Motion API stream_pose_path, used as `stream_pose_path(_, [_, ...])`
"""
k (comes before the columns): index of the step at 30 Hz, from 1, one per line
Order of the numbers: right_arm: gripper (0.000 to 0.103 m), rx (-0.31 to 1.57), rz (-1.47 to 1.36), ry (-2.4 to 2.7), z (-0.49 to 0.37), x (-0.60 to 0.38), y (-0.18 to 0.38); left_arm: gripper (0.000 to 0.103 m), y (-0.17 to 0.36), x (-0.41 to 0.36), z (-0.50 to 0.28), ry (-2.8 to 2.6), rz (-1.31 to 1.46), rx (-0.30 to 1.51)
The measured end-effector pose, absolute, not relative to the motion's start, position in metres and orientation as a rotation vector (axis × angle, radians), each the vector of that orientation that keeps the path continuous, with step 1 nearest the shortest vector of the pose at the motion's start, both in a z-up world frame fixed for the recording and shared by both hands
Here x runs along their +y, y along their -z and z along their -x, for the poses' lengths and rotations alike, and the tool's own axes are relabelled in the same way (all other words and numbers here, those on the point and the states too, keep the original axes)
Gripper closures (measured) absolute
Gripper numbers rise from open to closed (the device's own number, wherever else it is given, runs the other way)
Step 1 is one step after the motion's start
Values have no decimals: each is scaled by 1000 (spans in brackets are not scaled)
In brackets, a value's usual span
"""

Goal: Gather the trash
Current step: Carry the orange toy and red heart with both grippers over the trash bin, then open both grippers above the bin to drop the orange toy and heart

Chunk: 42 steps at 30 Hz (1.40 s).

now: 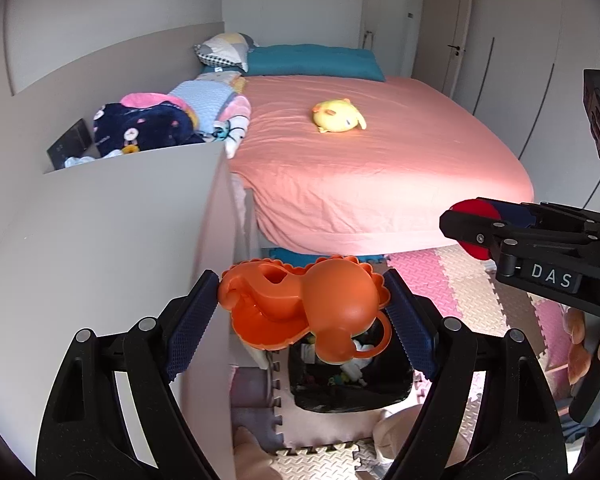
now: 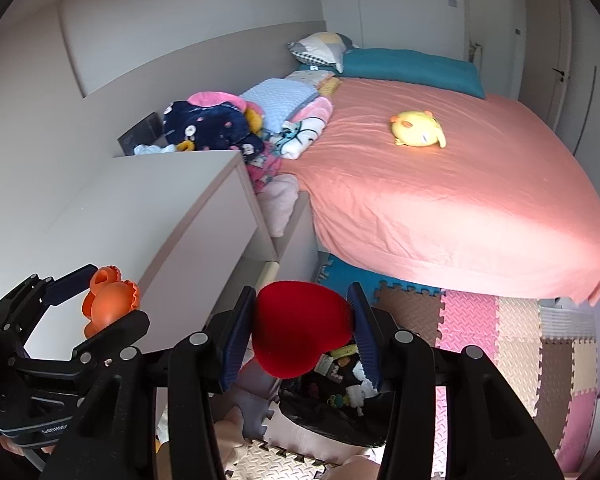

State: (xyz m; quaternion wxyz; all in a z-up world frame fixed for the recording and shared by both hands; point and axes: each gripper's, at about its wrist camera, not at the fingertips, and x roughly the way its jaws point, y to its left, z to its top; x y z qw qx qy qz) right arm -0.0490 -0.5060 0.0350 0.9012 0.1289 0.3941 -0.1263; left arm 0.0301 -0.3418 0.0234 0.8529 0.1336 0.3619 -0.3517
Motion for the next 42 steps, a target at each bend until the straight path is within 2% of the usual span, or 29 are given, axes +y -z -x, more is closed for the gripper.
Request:
stream_pose_path(23, [54, 821, -342, 408, 84, -567, -18, 23, -8, -411, -6, 842, -320, 800])
stream_pose_path(42, [54, 827, -340, 469, 82, -582, -11, 23, -1, -427, -8, 766, -327, 830])
